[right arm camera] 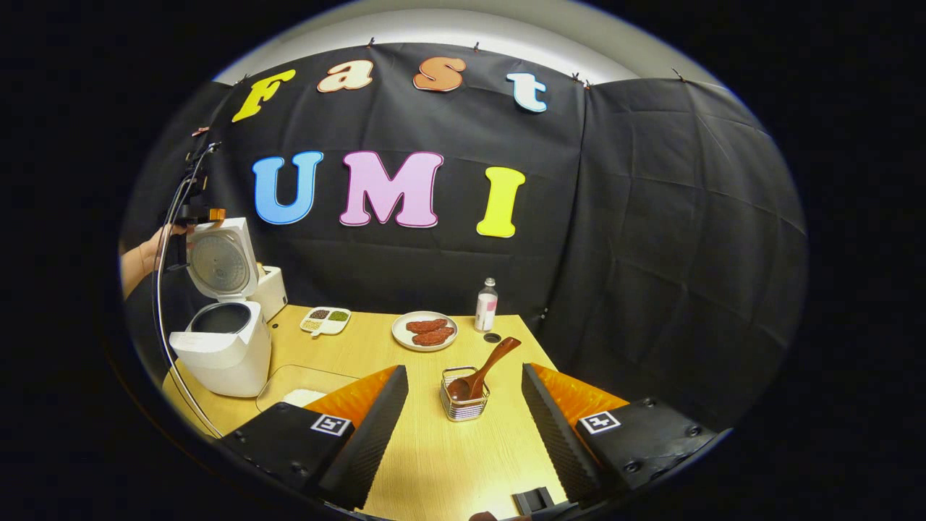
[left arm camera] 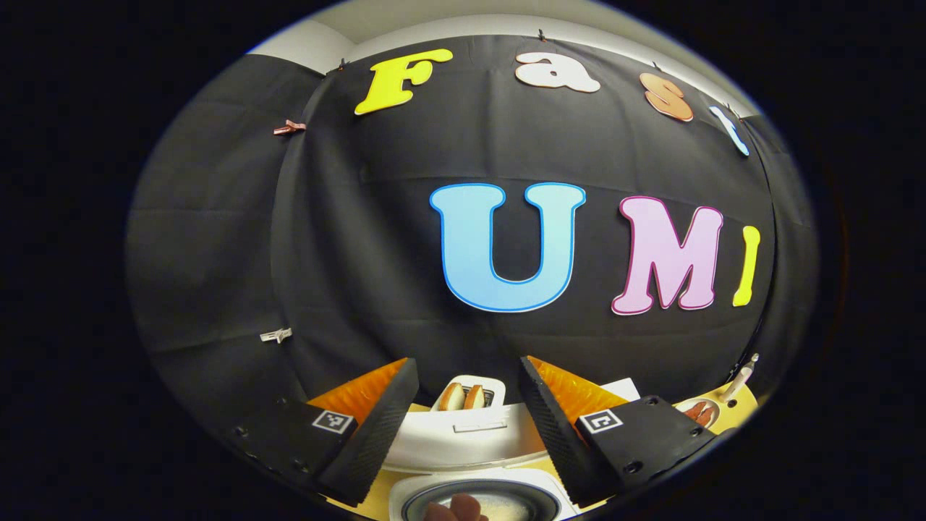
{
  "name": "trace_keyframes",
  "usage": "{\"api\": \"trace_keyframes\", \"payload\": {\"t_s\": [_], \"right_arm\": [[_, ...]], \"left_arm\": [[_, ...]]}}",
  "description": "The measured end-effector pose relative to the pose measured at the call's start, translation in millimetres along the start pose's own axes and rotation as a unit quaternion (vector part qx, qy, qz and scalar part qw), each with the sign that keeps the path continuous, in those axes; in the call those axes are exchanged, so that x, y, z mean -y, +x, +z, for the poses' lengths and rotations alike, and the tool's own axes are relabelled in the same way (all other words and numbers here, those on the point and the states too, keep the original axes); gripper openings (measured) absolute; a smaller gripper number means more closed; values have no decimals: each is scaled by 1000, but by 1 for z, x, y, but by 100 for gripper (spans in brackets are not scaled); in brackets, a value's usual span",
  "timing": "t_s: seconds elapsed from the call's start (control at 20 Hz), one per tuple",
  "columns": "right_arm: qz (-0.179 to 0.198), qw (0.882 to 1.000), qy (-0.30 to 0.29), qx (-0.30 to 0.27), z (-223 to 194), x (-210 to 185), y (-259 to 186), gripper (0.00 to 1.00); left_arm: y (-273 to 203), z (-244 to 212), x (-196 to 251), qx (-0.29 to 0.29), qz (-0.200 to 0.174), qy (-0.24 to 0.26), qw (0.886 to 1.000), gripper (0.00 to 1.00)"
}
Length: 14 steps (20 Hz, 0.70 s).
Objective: Close the left gripper, press the button to open the rice cooker; take a wooden spoon from the chopstick holder with the right hand, scoop a spoonful of rice and pour it into the rice cooker, then put the wooden spoon back into the chopstick holder.
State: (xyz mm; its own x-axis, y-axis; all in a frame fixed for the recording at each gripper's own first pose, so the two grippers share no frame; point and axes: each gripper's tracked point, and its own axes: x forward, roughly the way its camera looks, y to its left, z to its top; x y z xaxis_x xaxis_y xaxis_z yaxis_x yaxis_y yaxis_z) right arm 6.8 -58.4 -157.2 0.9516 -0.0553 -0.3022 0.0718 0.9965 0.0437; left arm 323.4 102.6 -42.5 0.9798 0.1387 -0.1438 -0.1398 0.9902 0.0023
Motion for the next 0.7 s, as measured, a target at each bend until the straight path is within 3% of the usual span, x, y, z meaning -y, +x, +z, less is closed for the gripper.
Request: {"api": "trace_keyframes", "payload": {"t_s": [0.7], "right_arm": [[50,998,-27,-1,1,-20,-4,98]], "left_arm": [[-116,-119,18,-60,58,-9,996,98]]}}
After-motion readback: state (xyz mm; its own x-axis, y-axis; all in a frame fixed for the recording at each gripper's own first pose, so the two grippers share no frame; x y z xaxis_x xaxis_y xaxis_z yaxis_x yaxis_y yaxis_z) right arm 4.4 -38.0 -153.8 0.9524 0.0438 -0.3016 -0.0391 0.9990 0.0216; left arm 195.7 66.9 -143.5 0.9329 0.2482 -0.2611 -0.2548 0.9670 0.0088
